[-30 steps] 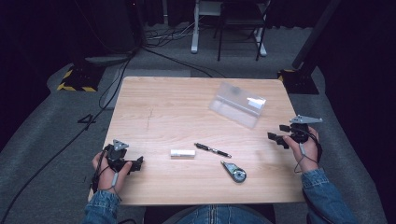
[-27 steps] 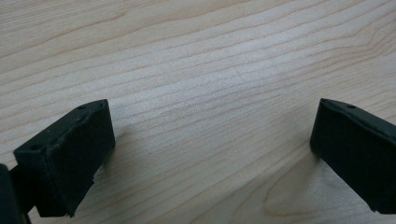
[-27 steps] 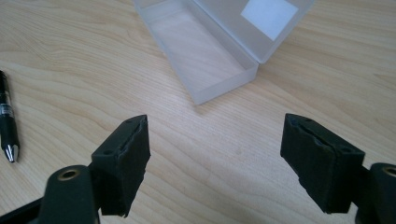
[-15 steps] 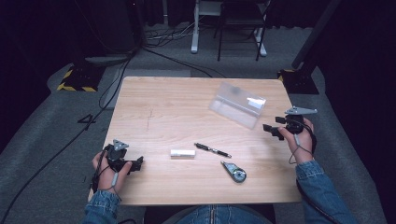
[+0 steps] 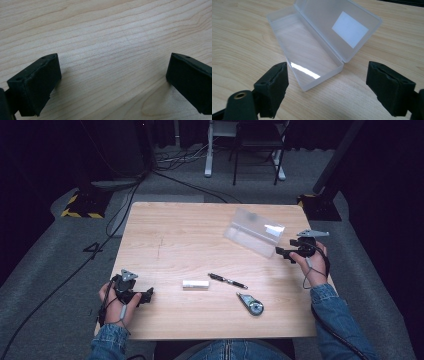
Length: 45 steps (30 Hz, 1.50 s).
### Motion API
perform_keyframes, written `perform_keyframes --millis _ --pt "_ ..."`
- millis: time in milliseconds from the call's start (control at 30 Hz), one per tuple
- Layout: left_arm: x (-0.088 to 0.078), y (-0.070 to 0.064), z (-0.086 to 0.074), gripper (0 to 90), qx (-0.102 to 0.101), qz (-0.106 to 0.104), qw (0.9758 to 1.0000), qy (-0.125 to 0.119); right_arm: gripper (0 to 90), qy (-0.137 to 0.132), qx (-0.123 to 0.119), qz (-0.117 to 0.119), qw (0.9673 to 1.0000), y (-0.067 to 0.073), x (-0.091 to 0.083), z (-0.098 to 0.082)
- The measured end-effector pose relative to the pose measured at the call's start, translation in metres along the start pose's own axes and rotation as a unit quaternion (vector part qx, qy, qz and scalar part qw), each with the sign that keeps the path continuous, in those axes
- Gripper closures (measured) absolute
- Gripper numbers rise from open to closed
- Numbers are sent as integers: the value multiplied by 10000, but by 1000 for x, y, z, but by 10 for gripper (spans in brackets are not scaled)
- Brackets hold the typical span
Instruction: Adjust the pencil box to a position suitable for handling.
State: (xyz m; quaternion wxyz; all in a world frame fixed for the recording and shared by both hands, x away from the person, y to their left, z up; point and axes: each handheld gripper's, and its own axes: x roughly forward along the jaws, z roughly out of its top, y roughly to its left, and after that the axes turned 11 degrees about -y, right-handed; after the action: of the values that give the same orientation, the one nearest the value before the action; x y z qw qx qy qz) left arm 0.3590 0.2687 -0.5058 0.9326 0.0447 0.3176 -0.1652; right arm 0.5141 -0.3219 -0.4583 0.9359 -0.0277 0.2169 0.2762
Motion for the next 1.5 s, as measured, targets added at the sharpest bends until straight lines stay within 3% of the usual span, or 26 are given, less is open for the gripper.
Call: perform_keyframes --millis 433,667,1200,1500 --pt "0 0 0 0 -6 3 10000 0 239 -16 131 -231 9996 -1 25 -10" --pt "0 0 0 0 -5 3 10000 0 270 121 -26 -278 9995 0 36 -17" --pt "0 0 0 0 -6 5 10000 -1 307 191 -39 -288 9994 -2 41 -24" --pt "0 0 0 0 -6 4 10000 -1 346 322 -168 -190 9992 2 44 -26"
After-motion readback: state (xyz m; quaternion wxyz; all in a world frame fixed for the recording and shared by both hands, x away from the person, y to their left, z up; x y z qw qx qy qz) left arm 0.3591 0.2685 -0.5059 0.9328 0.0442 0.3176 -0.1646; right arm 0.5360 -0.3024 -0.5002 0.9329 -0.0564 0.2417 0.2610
